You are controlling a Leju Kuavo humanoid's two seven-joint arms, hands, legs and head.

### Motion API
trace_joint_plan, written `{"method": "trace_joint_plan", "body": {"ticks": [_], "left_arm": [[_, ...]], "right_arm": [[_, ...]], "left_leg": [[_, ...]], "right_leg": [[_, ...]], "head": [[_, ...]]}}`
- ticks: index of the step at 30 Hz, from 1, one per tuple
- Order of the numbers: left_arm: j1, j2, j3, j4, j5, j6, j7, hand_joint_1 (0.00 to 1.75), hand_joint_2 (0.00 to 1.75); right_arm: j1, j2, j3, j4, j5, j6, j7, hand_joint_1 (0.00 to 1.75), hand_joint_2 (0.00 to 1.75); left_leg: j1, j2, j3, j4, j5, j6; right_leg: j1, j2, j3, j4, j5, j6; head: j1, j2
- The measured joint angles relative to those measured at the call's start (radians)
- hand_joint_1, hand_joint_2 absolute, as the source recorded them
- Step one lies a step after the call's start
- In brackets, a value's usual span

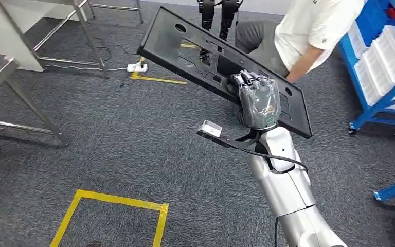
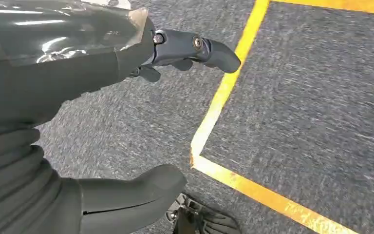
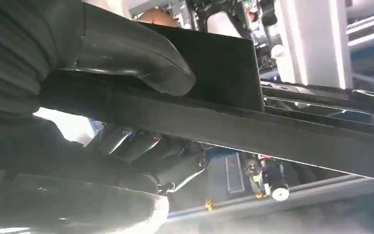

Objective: Take the parts from the cabinet and place them on the table.

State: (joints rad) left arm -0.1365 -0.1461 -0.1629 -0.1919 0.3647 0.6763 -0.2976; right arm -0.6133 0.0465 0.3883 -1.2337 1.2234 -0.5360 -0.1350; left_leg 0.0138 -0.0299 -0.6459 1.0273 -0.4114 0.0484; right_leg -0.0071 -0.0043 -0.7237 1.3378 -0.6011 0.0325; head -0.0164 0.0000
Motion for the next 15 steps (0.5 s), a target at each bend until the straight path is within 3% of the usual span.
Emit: {"method": "trace_joint_plan", "body": {"ticks": [1, 3, 4, 5, 8, 9, 10, 11, 14, 15], "left_arm": [[0.000, -0.001, 0.000, 0.000, -0.007, -0.006, 0.000, 0.00, 1.75], [-0.003, -0.006, -0.003, 0.000, -0.034, -0.022, 0.006, 0.00, 1.75], [-0.005, -0.008, -0.007, 0.000, -0.045, -0.024, 0.011, 0.00, 1.75], [-0.008, -0.009, -0.013, 0.000, -0.055, -0.021, 0.018, 0.00, 1.75], [-0.006, -0.011, -0.028, 0.000, -0.078, -0.014, 0.024, 0.00, 1.75], [-0.005, -0.011, -0.030, 0.000, -0.082, -0.014, 0.024, 0.00, 1.75], [-0.005, -0.010, -0.034, 0.000, -0.084, -0.014, 0.026, 0.00, 1.75], [-0.006, -0.010, -0.039, 0.000, -0.085, -0.014, 0.027, 0.00, 1.75], [-0.008, -0.008, -0.045, 0.000, -0.086, -0.014, 0.027, 0.00, 1.75], [-0.008, -0.008, -0.046, 0.000, -0.086, -0.014, 0.028, 0.00, 1.75]], "right_arm": [[0.000, -0.001, 0.000, 0.003, 0.003, -0.001, 0.003, 1.75, 1.75], [-0.003, -0.007, 0.000, 0.004, 0.007, -0.002, 0.010, 1.75, 1.75], [-0.002, -0.015, -0.001, 0.004, 0.004, -0.003, 0.011, 1.75, 1.75], [0.001, -0.027, -0.005, 0.003, -0.008, -0.005, 0.010, 1.75, 1.75], [0.046, -0.084, -0.036, -0.014, -0.063, -0.036, -0.014, 1.75, 1.75], [0.065, -0.100, -0.048, -0.022, -0.071, -0.047, -0.022, 1.75, 1.75], [0.082, -0.114, -0.059, -0.029, -0.079, -0.054, -0.028, 1.75, 1.75], [0.098, -0.127, -0.066, -0.036, -0.085, -0.062, -0.032, 1.75, 1.75], [0.134, -0.153, -0.077, -0.044, -0.088, -0.068, -0.038, 1.75, 1.75], [0.142, -0.158, -0.081, -0.044, -0.085, -0.068, -0.038, 1.75, 1.75]], "left_leg": [[0.000, -0.008, 0.000, 0.000, 0.001, -0.001], [0.002, -0.027, 0.001, 0.001, 0.003, -0.006], [0.002, -0.033, -0.001, 0.002, 0.005, -0.009], [-0.004, -0.042, -0.004, 0.008, 0.004, -0.017], [0.006, -0.058, -0.007, -0.004, 0.016, -0.036], [0.007, -0.061, -0.012, -0.003, 0.015, -0.041], [0.007, -0.023, -0.020, 0.015, -0.003, -0.041], [0.005, 0.007, -0.039, 0.062, -0.039, -0.043], [0.007, 0.023, -0.136, 0.286, -0.141, -0.050], [0.007, 0.023, -0.145, 0.308, -0.140, -0.050]], "right_leg": [[-0.002, 0.000, 0.017, -0.039, 0.022, 0.009], [-0.010, 0.007, 0.106, -0.220, 0.096, 0.030], [-0.018, 0.033, 0.146, -0.304, 0.121, 0.035], [-0.012, 0.041, 0.147, -0.322, 0.122, 0.025], [-0.001, 0.019, 0.154, -0.323, 0.129, 0.002], [-0.010, 0.010, 0.159, -0.331, 0.135, -0.008], [-0.013, 0.003, 0.159, -0.335, 0.140, -0.017], [-0.011, 0.002, 0.158, -0.336, 0.141, -0.030], [-0.001, -0.010, 0.155, -0.335, 0.141, -0.035], [0.001, -0.015, 0.155, -0.335, 0.141, -0.035]], "head": [[0.001, 0.000], [0.002, 0.000], [0.003, 0.000], [0.003, 0.000], [0.003, 0.000], [0.003, 0.000], [0.001, 0.000], [-0.004, 0.000], [-0.004, 0.000], [-0.004, 0.000]]}}
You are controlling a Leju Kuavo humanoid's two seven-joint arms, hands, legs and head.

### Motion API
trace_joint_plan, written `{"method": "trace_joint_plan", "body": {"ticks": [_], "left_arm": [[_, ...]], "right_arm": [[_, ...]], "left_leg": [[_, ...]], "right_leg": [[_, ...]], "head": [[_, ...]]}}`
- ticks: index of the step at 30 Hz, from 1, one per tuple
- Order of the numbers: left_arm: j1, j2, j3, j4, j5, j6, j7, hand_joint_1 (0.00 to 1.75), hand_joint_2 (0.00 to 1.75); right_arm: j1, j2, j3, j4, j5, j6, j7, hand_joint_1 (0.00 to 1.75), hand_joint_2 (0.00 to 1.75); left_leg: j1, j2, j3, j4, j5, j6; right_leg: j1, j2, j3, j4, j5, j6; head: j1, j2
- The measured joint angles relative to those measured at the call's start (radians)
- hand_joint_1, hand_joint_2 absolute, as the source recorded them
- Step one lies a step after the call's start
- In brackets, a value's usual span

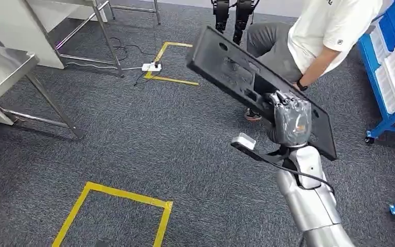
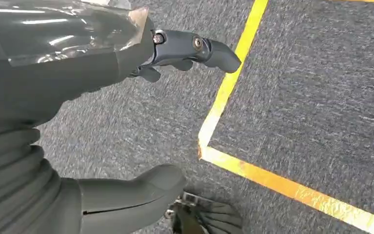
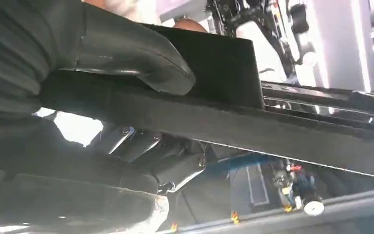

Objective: Take the parts from the cabinet and place them on the table.

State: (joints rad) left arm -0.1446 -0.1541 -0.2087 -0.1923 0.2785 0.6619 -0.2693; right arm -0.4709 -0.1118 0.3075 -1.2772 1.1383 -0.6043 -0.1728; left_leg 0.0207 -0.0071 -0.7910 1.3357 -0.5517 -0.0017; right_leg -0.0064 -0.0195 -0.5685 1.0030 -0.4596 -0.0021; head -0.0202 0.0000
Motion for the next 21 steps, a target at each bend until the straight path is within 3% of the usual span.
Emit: {"method": "trace_joint_plan", "body": {"ticks": [1, 3, 4, 5, 8, 9, 10, 11, 12, 14, 15, 16, 17, 18, 19, 20, 21], "left_arm": [[0.000, 0.000, 0.000, 0.000, 0.000, 0.000, 0.000, 0.00, 1.75], [-0.002, 0.000, -0.002, 0.000, 0.000, 0.000, 0.000, 0.00, 1.75], [-0.004, 0.000, -0.004, 0.000, 0.000, 0.000, 0.000, 0.00, 1.75], [-0.009, 0.001, -0.005, 0.000, -0.001, 0.000, 0.000, 0.00, 1.75], [-0.014, 0.002, -0.013, 0.000, -0.023, -0.003, 0.010, 0.00, 1.75], [-0.016, 0.003, -0.019, 0.000, -0.029, -0.004, 0.014, 0.00, 1.75], [-0.018, 0.003, -0.025, 0.000, -0.035, -0.009, 0.017, 0.00, 1.75], [-0.023, 0.003, -0.029, 0.000, -0.039, -0.010, 0.017, 0.00, 1.75], [-0.029, 0.003, -0.031, 0.000, -0.039, -0.012, 0.018, 0.00, 1.75], [-0.030, 0.005, -0.034, 0.000, -0.038, -0.013, 0.018, 0.00, 1.75], [-0.029, 0.006, -0.034, 0.000, -0.035, -0.013, 0.018, 0.00, 1.75], [-0.028, 0.008, -0.034, 0.000, -0.030, -0.013, 0.015, 0.00, 1.75], [-0.028, 0.009, -0.034, 0.000, -0.028, -0.013, 0.010, 0.00, 1.75], [-0.029, 0.009, -0.034, 0.000, -0.027, -0.013, 0.003, 0.00, 1.75], [-0.030, 0.009, -0.034, 0.000, -0.025, -0.016, -0.002, 0.00, 1.75], [-0.030, 0.011, -0.034, 0.000, -0.025, -0.016, -0.004, 0.00, 1.75], [-0.031, 0.011, -0.034, 0.000, -0.025, -0.018, -0.005, 0.00, 1.75]], "right_arm": [[0.006, -0.003, -0.002, -0.001, 0.005, 0.000, 0.002, 1.75, 1.75], [0.010, -0.006, -0.004, -0.008, 0.007, 0.000, 0.003, 1.75, 1.75], [0.010, -0.008, -0.006, -0.012, 0.007, 0.000, 0.003, 1.75, 1.75], [0.010, -0.010, -0.008, -0.015, 0.007, 0.000, 0.004, 1.75, 1.75], [0.019, -0.032, -0.014, -0.024, -0.005, -0.001, 0.006, 1.75, 1.75], [0.023, -0.040, -0.018, -0.029, -0.018, -0.003, 0.004, 1.75, 1.75], [0.030, -0.055, -0.024, -0.037, -0.034, -0.005, -0.002, 1.75, 1.75], [0.039, -0.070, -0.032, -0.046, -0.051, -0.010, -0.009, 1.75, 1.75], [0.048, -0.085, -0.040, -0.053, -0.060, -0.015, -0.014, 1.75, 1.75], [0.065, -0.101, -0.046, -0.058, -0.065, -0.018, -0.019, 1.75, 1.75], [0.072, -0.103, -0.046, -0.058, -0.065, -0.017, -0.021, 1.75, 1.75], [0.077, -0.103, -0.046, -0.059, -0.064, -0.016, -0.024, 1.75, 1.75], [0.077, -0.102, -0.045, -0.059, -0.061, -0.014, -0.025, 1.75, 1.75], [0.071, -0.101, -0.044, -0.058, -0.057, -0.013, -0.025, 1.75, 1.75], [0.062, -0.099, -0.043, -0.057, -0.050, -0.010, -0.024, 1.75, 1.75], [0.053, -0.095, -0.043, -0.055, -0.041, -0.007, -0.021, 1.75, 1.75], [0.046, -0.090, -0.041, -0.053, -0.035, -0.004, -0.019, 1.75, 1.75]], "left_leg": [[0.000, 0.001, 0.015, -0.027, 0.022, 0.001], [-0.001, 0.011, 0.101, -0.179, 0.094, 0.010], [-0.005, 0.035, 0.153, -0.268, 0.123, 0.019], [-0.017, 0.063, 0.168, -0.300, 0.108, 0.025], [-0.024, 0.032, 0.161, -0.302, 0.116, 0.035], [-0.022, 0.025, 0.163, -0.311, 0.122, 0.043], [-0.012, 0.020, 0.170, -0.323, 0.131, 0.052], [-0.013, 0.011, 0.171, -0.327, 0.135, 0.059], [-0.013, 0.001, 0.169, -0.327, 0.136, 0.061], [-0.012, -0.014, 0.168, -0.327, 0.136, 0.061], [-0.012, -0.019, 0.168, -0.326, 0.136, 0.061], [-0.012, -0.025, 0.168, -0.326, 0.137, 0.060], [-0.011, -0.033, 0.168, -0.325, 0.137, 0.058], [-0.009, -0.042, 0.168, -0.323, 0.138, 0.054], [-0.007, -0.050, 0.167, -0.320, 0.136, 0.046], [-0.010, -0.057, 0.159, -0.316, 0.136, 0.037], [-0.013, -0.065, 0.152, -0.312, 0.139, 0.028]], "right_leg": [[0.001, -0.004, 0.000, 0.000, 0.000, 0.000], [0.003, -0.012, 0.002, 0.000, -0.001, 0.000], [0.005, -0.015, 0.003, 0.000, -0.001, 0.001], [0.014, -0.020, 0.000, 0.002, -0.003, 0.004], [0.012, -0.041, -0.001, -0.001, -0.003, 0.013], [0.016, -0.049, 0.002, -0.002, -0.004, 0.020], [0.014, -0.035, -0.008, 0.013, -0.016, 0.027], [0.010, -0.009, -0.021, 0.046, -0.035, 0.027], [0.006, 0.007, -0.054, 0.116, -0.068, 0.022], [0.000, 0.015, -0.135, 0.281, -0.128, 0.023], [-0.003, 0.016, -0.155, 0.320, -0.134, 0.030], [-0.008, 0.016, -0.150, 0.306, -0.121, 0.041], [-0.015, 0.016, -0.121, 0.244, -0.092, 0.055], [-0.023, 0.017, -0.074, 0.150, -0.053, 0.071], [-0.035, 0.035, -0.024, 0.053, -0.018, 0.085], [-0.043, 0.079, -0.007, 0.015, -0.020, 0.089], [-0.026, 0.069, -0.003, 0.011, -0.013, 0.075]], "head": [[0.000, 0.000], [0.000, 0.000], [-0.001, 0.000], [0.000, 0.000], [0.002, 0.000], [0.001, 0.000], [0.002, 0.000], [0.002, 0.000], [0.005, 0.000], [0.011, 0.000], [0.011, 0.000], [0.011, 0.000], [0.012, 0.000], [0.012, 0.000], [0.013, 0.000], [0.014, 0.000], [0.015, 0.000]]}}
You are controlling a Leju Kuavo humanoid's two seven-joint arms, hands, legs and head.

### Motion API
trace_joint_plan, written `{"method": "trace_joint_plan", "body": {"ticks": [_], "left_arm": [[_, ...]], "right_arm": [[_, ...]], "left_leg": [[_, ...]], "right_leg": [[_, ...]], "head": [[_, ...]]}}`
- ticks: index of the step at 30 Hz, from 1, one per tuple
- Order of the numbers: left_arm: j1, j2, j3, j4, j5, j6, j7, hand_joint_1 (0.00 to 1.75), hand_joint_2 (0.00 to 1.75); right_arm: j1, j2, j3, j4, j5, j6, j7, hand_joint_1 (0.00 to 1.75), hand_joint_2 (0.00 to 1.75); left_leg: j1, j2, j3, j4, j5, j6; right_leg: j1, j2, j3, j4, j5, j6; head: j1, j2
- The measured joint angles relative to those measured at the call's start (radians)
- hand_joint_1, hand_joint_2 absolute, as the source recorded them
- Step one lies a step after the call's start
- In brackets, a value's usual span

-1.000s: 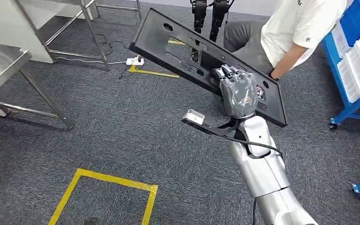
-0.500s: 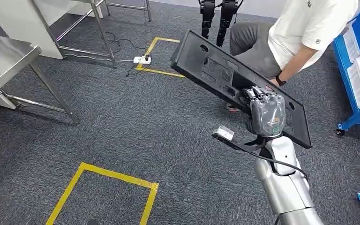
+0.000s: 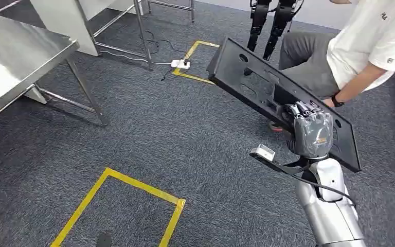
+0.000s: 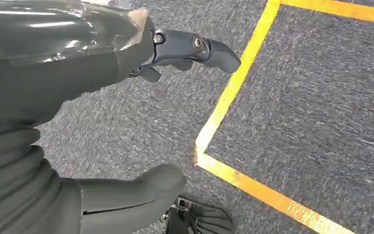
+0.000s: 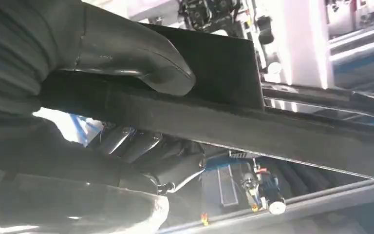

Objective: Take the parts from the cabinet and place them on the table.

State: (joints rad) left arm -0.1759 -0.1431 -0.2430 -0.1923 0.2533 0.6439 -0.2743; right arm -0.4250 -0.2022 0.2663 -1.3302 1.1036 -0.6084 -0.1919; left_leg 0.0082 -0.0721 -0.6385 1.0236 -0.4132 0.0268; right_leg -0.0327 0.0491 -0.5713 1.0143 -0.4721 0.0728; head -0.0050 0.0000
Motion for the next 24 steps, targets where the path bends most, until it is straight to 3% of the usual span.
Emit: {"method": "trace_joint_plan", "body": {"ticks": [1, 3, 4, 5, 6, 8, 9, 10, 11, 12, 13, 14, 15, 18, 19, 20, 21, 23, 24], "left_arm": [[0.001, 0.000, 0.000, 0.000, -0.001, -0.001, -0.001, 0.00, 1.75], [0.005, 0.001, 0.000, 0.000, -0.003, -0.004, -0.001, 0.00, 1.75], [0.006, 0.002, 0.000, 0.000, -0.003, -0.004, -0.001, 0.00, 1.75], [0.006, 0.002, 0.000, 0.000, -0.004, -0.003, -0.001, 0.00, 1.75], [0.004, 0.002, 0.000, 0.000, -0.005, -0.003, -0.001, 0.00, 1.75], [0.005, 0.002, -0.001, 0.000, -0.007, -0.003, -0.001, 0.00, 1.75], [0.007, 0.001, -0.001, 0.000, -0.008, -0.003, -0.001, 0.00, 1.75], [0.007, 0.000, -0.002, 0.000, -0.011, -0.003, 0.000, 0.00, 1.75], [0.007, 0.001, -0.003, 0.000, -0.012, -0.003, 0.000, 0.00, 1.75], [0.007, 0.001, -0.004, 0.000, -0.012, -0.004, 0.000, 0.00, 1.75], [0.006, 0.001, -0.004, 0.000, -0.013, -0.004, 0.000, 0.00, 1.75], [0.003, 0.001, -0.005, 0.000, -0.014, -0.004, 0.000, 0.00, 1.75], [-0.001, 0.001, -0.005, 0.000, -0.014, -0.004, 0.000, 0.00, 1.75], [-0.001, 0.000, -0.005, 0.000, -0.015, -0.005, 0.002, 0.00, 1.75], [-0.001, 0.000, -0.005, 0.000, -0.015, -0.005, 0.002, 0.00, 1.75], [-0.002, -0.002, -0.005, 0.000, -0.015, -0.005, 0.003, 0.00, 1.75], [-0.006, -0.002, -0.005, 0.000, -0.015, -0.006, 0.003, 0.00, 1.75], [-0.010, -0.005, -0.006, 0.000, -0.016, -0.008, 0.002, 0.00, 1.75], [-0.010, -0.005, -0.006, 0.000, -0.016, -0.010, 0.002, 0.00, 1.75]], "right_arm": [[-0.002, 0.001, 0.000, 0.001, 0.006, 0.001, 0.004, 1.75, 1.75], [-0.003, 0.004, 0.002, 0.000, 0.010, 0.001, 0.007, 1.75, 1.75], [-0.007, 0.006, 0.002, 0.000, 0.010, 0.001, 0.007, 1.75, 1.75], [-0.010, 0.006, 0.002, -0.002, 0.011, 0.001, 0.008, 1.75, 1.75], [-0.012, 0.005, 0.002, -0.004, 0.009, 0.002, 0.008, 1.75, 1.75], [-0.013, 0.003, 0.002, -0.004, 0.005, 0.004, 0.008, 1.75, 1.75], [-0.012, 0.002, 0.002, -0.004, 0.001, 0.004, 0.007, 1.75, 1.75], [-0.013, 0.000, 0.002, -0.004, -0.002, 0.004, 0.005, 1.75, 1.75], [-0.013, -0.002, 0.001, -0.004, -0.004, 0.004, 0.002, 1.75, 1.75], [-0.014, -0.003, 0.001, -0.004, -0.008, 0.004, 0.000, 1.75, 1.75], [-0.016, -0.005, 0.000, -0.004, -0.011, 0.004, -0.002, 1.75, 1.75], [-0.017, -0.007, -0.001, -0.004, -0.013, 0.004, -0.004, 1.75, 1.75], [-0.018, -0.011, -0.002, -0.004, -0.014, 0.003, -0.005, 1.75, 1.75], [-0.020, -0.018, -0.002, -0.004, -0.016, 0.003, -0.005, 1.75, 1.75], [-0.024, -0.020, -0.003, -0.005, -0.016, 0.003, -0.006, 1.75, 1.75], [-0.027, -0.025, -0.004, -0.005, -0.016, 0.004, -0.006, 1.75, 1.75], [-0.030, -0.030, -0.006, -0.005, -0.016, 0.004, -0.008, 1.75, 1.75], [-0.034, -0.041, -0.009, 0.000, -0.016, 0.013, -0.008, 1.75, 1.75], [-0.036, -0.042, -0.009, 0.003, -0.017, 0.020, -0.008, 1.75, 1.75]], "left_leg": [[0.000, -0.006, -0.003, -0.005, 0.004, -0.007], [0.006, -0.020, -0.006, -0.007, 0.011, -0.017], [0.011, -0.010, -0.011, -0.001, 0.004, -0.019], [0.006, 0.035, -0.023, 0.029, -0.020, -0.020], [0.007, 0.058, -0.053, 0.096, -0.062, -0.022], [0.008, 0.067, -0.128, 0.262, -0.137, -0.024], [0.007, 0.067, -0.152, 0.313, -0.150, -0.023], [0.007, 0.068, -0.152, 0.315, -0.140, -0.020], [0.007, 0.069, -0.130, 0.275, -0.113, -0.015], [0.004, 0.074, -0.089, 0.201, -0.076, -0.009], [0.000, 0.092, -0.034, 0.105, -0.036, 0.001], [-0.012, 0.149, 0.006, 0.028, -0.027, 0.014], [-0.024, 0.166, 0.011, 0.013, -0.032, 0.017], [-0.028, 0.126, 0.003, 0.012, -0.029, 0.022], [-0.019, 0.114, 0.011, -0.001, -0.019, 0.031], [-0.016, 0.104, 0.014, -0.007, -0.015, 0.034], [-0.014, 0.092, 0.014, -0.008, -0.010, 0.041], [-0.010, 0.063, 0.012, -0.008, -0.010, 0.042], [-0.008, 0.048, 0.012, -0.008, -0.010, 0.042]], "right_leg": [[0.001, -0.010, -0.005, 0.003, 0.001, -0.012], [0.005, -0.027, -0.006, 0.005, 0.004, -0.024], [-0.006, -0.040, -0.004, 0.001, 0.008, -0.037], [-0.002, -0.046, -0.003, 0.000, 0.008, -0.043], [0.004, -0.057, -0.004, 0.000, 0.008, -0.059], [0.013, -0.077, -0.005, 0.000, 0.006, -0.063], [0.017, -0.086, -0.005, 0.001, 0.006, -0.064], [0.021, -0.095, -0.005, 0.001, 0.005, -0.065], [0.024, -0.104, -0.004, 0.001, 0.004, -0.066], [0.026, -0.112, -0.002, 0.001, 0.003, -0.067], [0.027, -0.122, 0.001, 0.001, 0.001, -0.069], [0.029, -0.129, 0.003, 0.001, 0.000, -0.070], [0.045, -0.138, -0.001, 0.004, -0.004, -0.064], [0.041, -0.169, 0.002, -0.002, -0.005, -0.057], [0.052, -0.168, 0.003, 0.003, -0.011, -0.050], [0.040, -0.118, -0.007, 0.022, -0.022, -0.046], [0.036, -0.075, -0.031, 0.080, -0.051, -0.051], [0.029, -0.055, -0.110, 0.240, -0.113, -0.056], [0.029, -0.053, -0.144, 0.308, -0.129, -0.050]], "head": [[-0.005, 0.000], [-0.008, 0.000], [-0.009, 0.000], [-0.013, 0.000], [-0.020, 0.000], [-0.020, 0.000], [-0.020, 0.000], [-0.020, 0.000], [-0.020, 0.000], [-0.020, 0.000], [-0.021, 0.000], [-0.021, 0.000], [-0.020, 0.000], [-0.019, 0.000], [-0.019, 0.000], [-0.019, 0.000], [-0.020, 0.000], [-0.011, 0.000], [-0.011, 0.000]]}}
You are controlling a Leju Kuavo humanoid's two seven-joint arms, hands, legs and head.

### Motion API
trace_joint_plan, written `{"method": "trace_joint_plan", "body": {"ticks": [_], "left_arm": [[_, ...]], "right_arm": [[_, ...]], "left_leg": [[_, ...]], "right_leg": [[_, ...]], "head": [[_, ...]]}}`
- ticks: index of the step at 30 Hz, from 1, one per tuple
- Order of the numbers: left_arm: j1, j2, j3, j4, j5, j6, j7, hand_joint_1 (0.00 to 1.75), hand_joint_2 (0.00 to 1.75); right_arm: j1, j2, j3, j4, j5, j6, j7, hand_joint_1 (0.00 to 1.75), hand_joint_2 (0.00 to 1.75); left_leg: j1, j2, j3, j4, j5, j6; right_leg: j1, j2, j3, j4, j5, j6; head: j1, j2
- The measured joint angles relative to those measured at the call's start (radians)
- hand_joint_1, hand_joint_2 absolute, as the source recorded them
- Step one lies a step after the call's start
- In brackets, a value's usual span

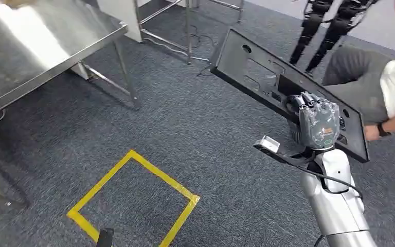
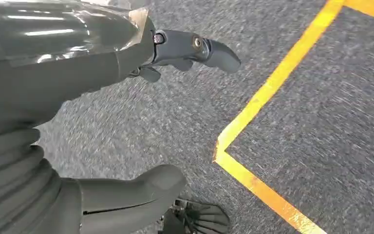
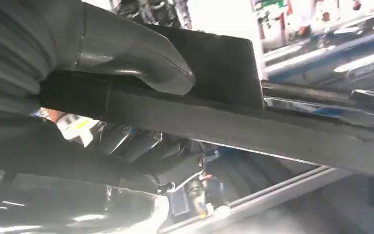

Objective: Take the parts from the cabinet and place them on the table.

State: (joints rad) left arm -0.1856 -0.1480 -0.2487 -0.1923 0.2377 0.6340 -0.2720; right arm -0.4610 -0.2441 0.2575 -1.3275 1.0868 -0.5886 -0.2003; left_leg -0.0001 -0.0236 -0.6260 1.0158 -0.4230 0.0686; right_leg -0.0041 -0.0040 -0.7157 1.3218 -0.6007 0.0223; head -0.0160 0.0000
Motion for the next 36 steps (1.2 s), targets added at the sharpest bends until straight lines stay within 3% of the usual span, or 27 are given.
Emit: {"method": "trace_joint_plan", "body": {"ticks": [1, 2, 4, 5, 6, 7, 9, 10, 11, 12, 14, 16, 17, 19, 20, 21, 22, 25, 26, 27, 28, 30, 31, 32, 34, 35, 36], "left_arm": [[0.001, 0.000, 0.000, 0.000, 0.000, -0.002, 0.000, 0.00, 1.75], [0.000, 0.000, 0.000, 0.000, 0.000, -0.003, 0.000, 0.00, 1.75], [0.000, -0.001, 0.000, 0.000, 0.000, -0.003, -0.002, 0.00, 1.75], [0.000, -0.001, 0.001, 0.000, 0.000, -0.003, -0.002, 0.00, 1.75], [-0.001, 0.000, 0.001, 0.000, 0.000, -0.003, -0.002, 0.00, 1.75], [0.000, -0.001, 0.001, 0.000, 0.001, -0.003, -0.002, 0.00, 1.75], [0.005, 0.000, 0.001, 0.000, 0.001, -0.003, -0.002, 0.00, 1.75], [0.008, 0.001, 0.001, 0.000, 0.001, -0.003, -0.002, 0.00, 1.75], [0.010, 0.002, 0.001, 0.000, 0.000, -0.003, -0.002, 0.00, 1.75], [0.008, 0.001, 0.001, 0.000, 0.000, -0.003, -0.002, 0.00, 1.75], [0.006, 0.002, 0.001, 0.000, 0.000, -0.003, -0.002, 0.00, 1.75], [0.009, 0.001, 0.001, 0.000, 0.000, -0.003, -0.001, 0.00, 1.75], [0.010, 0.001, 0.001, 0.000, 0.000, -0.004, -0.001, 0.00, 1.75], [0.009, 0.001, 0.001, 0.000, 0.000, -0.004, -0.001, 0.00, 1.75], [0.008, 0.002, 0.001, 0.000, 0.000, -0.004, -0.001, 0.00, 1.75], [0.006, 0.002, 0.001, 0.000, 0.000, -0.004, -0.001, 0.00, 1.75], [0.003, 0.002, 0.001, 0.000, 0.000, -0.004, -0.001, 0.00, 1.75], [0.003, 0.003, 0.001, 0.000, -0.001, -0.002, 0.002, 0.00, 1.75], [0.004, 0.001, 0.001, 0.000, -0.004, -0.002, 0.003, 0.00, 1.75], [0.002, -0.001, 0.000, 0.000, -0.009, 0.000, 0.003, 0.00, 1.75], [-0.001, -0.001, 0.000, 0.000, -0.010, 0.001, 0.003, 0.00, 1.75], [-0.001, -0.003, 0.000, 0.000, -0.011, 0.001, 0.003, 0.00, 1.75], [0.001, -0.005, -0.001, 0.000, -0.011, 0.001, 0.003, 0.00, 1.75], [0.003, -0.005, -0.001, 0.000, -0.011, 0.001, 0.003, 0.00, 1.75], [0.003, -0.005, -0.001, 0.000, -0.014, 0.000, 0.003, 0.00, 1.75], [0.003, -0.005, -0.003, 0.000, -0.018, -0.002, 0.003, 0.00, 1.75], [0.003, -0.004, -0.006, 0.000, -0.018, -0.004, 0.003, 0.00, 1.75]], "right_arm": [[-0.002, 0.000, 0.000, 0.003, 0.000, 0.002, 0.000, 1.75, 1.75], [-0.004, 0.000, 0.000, 0.006, 0.000, 0.002, 0.000, 1.75, 1.75], [-0.014, 0.000, 0.000, 0.008, 0.000, 0.006, 0.000, 1.75, 1.75], [-0.020, 0.000, 0.001, 0.008, 0.001, 0.008, 0.000, 1.75, 1.75], [-0.026, 0.001, 0.002, 0.011, 0.000, 0.010, 0.000, 1.75, 1.75], [-0.030, 0.000, 0.002, 0.011, 0.001, 0.011, 0.000, 1.75, 1.75], [-0.033, 0.003, 0.004, 0.013, 0.001, 0.016, 0.000, 1.75, 1.75], [-0.038, 0.008, 0.004, 0.014, 0.002, 0.018, 0.000, 1.75, 1.75], [-0.045, 0.010, 0.004, 0.013, 0.002, 0.019, 0.000, 1.75, 1.75], [-0.050, 0.010, 0.005, 0.014, 0.004, 0.019, 0.000, 1.75, 1.75], [-0.053, 0.009, 0.004, 0.014, 0.004, 0.019, 0.000, 1.75, 1.75], [-0.053, 0.010, 0.005, 0.017, 0.005, 0.019, 0.000, 1.75, 1.75], [-0.053, 0.010, 0.005, 0.018, 0.005, 0.019, 0.000, 1.75, 1.75], [-0.055, 0.013, 0.007, 0.018, 0.005, 0.019, 0.000, 1.75, 1.75], [-0.057, 0.013, 0.008, 0.018, 0.005, 0.020, 0.000, 1.75, 1.75], [-0.061, 0.013, 0.008, 0.018, 0.005, 0.021, 0.000, 1.75, 1.75], [-0.068, 0.012, 0.008, 0.020, 0.005, 0.023, 0.000, 1.75, 1.75], [-0.087, 0.016, 0.015, 0.030, 0.005, 0.036, 0.002, 1.75, 1.75], [-0.089, 0.015, 0.017, 0.032, 0.005, 0.035, 0.003, 1.75, 1.75], [-0.090, 0.015, 0.019, 0.034, 0.005, 0.034, 0.006, 1.75, 1.75], [-0.089, 0.013, 0.020, 0.035, 0.005, 0.032, 0.008, 1.75, 1.75], [-0.073, 0.011, 0.021, 0.038, 0.008, 0.031, 0.015, 1.75, 1.75], [-0.066, 0.010, 0.024, 0.039, 0.010, 0.031, 0.016, 1.75, 1.75], [-0.061, 0.010, 0.026, 0.040, 0.011, 0.031, 0.018, 1.75, 1.75], [-0.057, 0.010, 0.029, 0.039, 0.015, 0.031, 0.023, 1.75, 1.75], [-0.056, 0.009, 0.029, 0.039, 0.017, 0.031, 0.026, 1.75, 1.75], [-0.054, 0.007, 0.029, 0.038, 0.018, 0.031, 0.028, 1.75, 1.75]], "left_leg": [[0.001, -0.013, 0.000, 0.000, 0.000, -0.001], [0.003, -0.027, 0.000, 0.001, 0.001, -0.002], [0.009, -0.056, 0.002, 0.005, 0.000, -0.009], [0.011, -0.068, 0.000, 0.010, -0.003, -0.017], [0.006, -0.079, -0.010, 0.018, -0.005, -0.027], [0.007, -0.086, -0.015, 0.019, -0.001, -0.033], [0.010, -0.104, -0.019, 0.010, 0.006, -0.044], [0.011, -0.109, -0.024, 0.011, 0.006, -0.047], [0.010, -0.067, -0.026, 0.023, -0.005, -0.050], [0.006, -0.012, -0.046, 0.069, -0.037, -0.055], [0.011, 0.017, -0.119, 0.224, -0.113, -0.061], [0.012, 0.019, -0.174, 0.328, -0.139, -0.063], [0.012, 0.020, -0.167, 0.310, -0.118, -0.062], [0.010, 0.031, -0.089, 0.160, -0.037, -0.052], [0.007, 0.056, -0.042, 0.076, -0.002, -0.043], [-0.003, 0.095, -0.019, 0.035, -0.013, -0.038], [-0.010, 0.092, -0.019, 0.024, -0.011, -0.035], [-0.015, 0.058, -0.022, 0.016, -0.007, -0.024], [0.001, 0.048, -0.007, -0.002, 0.004, -0.014], [-0.003, 0.039, -0.003, -0.010, 0.007, -0.010], [0.000, 0.029, -0.003, -0.010, 0.012, -0.003], [0.003, -0.001, -0.004, -0.010, 0.012, -0.003], [0.003, -0.015, -0.004, -0.009, 0.012, -0.003], [0.003, -0.027, -0.004, -0.009, 0.012, -0.004], [0.007, -0.052, -0.003, -0.004, 0.011, -0.007], [0.009, -0.065, -0.004, 0.000, 0.009, -0.014], [0.009, -0.077, -0.012, 0.006, 0.007, -0.023]], "right_leg": [[-0.003, 0.000, -0.013, 0.018, 0.003, 0.009], [-0.008, 0.000, -0.001, -0.013, 0.023, 0.021], [-0.023, 0.011, 0.080, -0.191, 0.102, 0.051], [-0.033, 0.040, 0.120, -0.276, 0.133, 0.063], [-0.033, 0.072, 0.134, -0.297, 0.125, 0.059], [-0.026, 0.058, 0.131, -0.299, 0.130, 0.043], [-0.024, 0.042, 0.131, -0.296, 0.131, 0.030], [-0.031, 0.032, 0.132, -0.300, 0.134, 0.020], [-0.033, 0.024, 0.133, -0.302, 0.137, 0.013], [-0.030, 0.015, 0.134, -0.302, 0.135, 0.000], [-0.021, -0.006, 0.134, -0.302, 0.132, -0.010], [-0.017, -0.029, 0.135, -0.301, 0.130, -0.013], [-0.015, -0.039, 0.136, -0.301, 0.128, -0.015], [-0.012, -0.060, 0.142, -0.301, 0.125, -0.018], [-0.010, -0.069, 0.146, -0.301, 0.122, -0.016], [-0.005, -0.076, 0.146, -0.301, 0.119, -0.013], [0.004, -0.083, 0.143, -0.299, 0.117, -0.009], [0.006, -0.117, 0.153, -0.308, 0.115, 0.002], [0.009, -0.106, 0.145, -0.303, 0.106, 0.009], [0.003, -0.060, 0.143, -0.276, 0.090, 0.007], [0.000, -0.027, 0.115, -0.214, 0.061, 0.000], [-0.006, -0.003, 0.028, -0.047, 0.004, -0.004], [-0.008, 0.000, 0.000, 0.003, -0.005, 0.003], [-0.011, 0.000, -0.004, 0.001, 0.006, 0.012], [-0.021, 0.002, 0.047, -0.123, 0.069, 0.038], [-0.029, 0.018, 0.094, -0.224, 0.111, 0.052], [-0.041, 0.073, 0.121, -0.292, 0.129, 0.059]], "head": [[0.000, 0.000], [0.000, 0.000], [0.001, 0.000], [0.002, 0.000], [0.005, 0.000], [0.004, 0.000], [0.002, 0.000], [-0.001, 0.000], [0.000, 0.000], [-0.013, 0.000], [-0.014, 0.000], [-0.014, 0.000], [-0.014, 0.000], [-0.014, 0.000], [-0.015, 0.000], [-0.014, 0.000], [-0.014, 0.000], [-0.013, 0.000], [-0.013, 0.000], [-0.011, 0.000], [-0.011, 0.000], [-0.003, 0.000], [-0.002, 0.000], [-0.002, 0.000], [-0.001, 0.000], [0.000, 0.000], [0.005, 0.000]]}}
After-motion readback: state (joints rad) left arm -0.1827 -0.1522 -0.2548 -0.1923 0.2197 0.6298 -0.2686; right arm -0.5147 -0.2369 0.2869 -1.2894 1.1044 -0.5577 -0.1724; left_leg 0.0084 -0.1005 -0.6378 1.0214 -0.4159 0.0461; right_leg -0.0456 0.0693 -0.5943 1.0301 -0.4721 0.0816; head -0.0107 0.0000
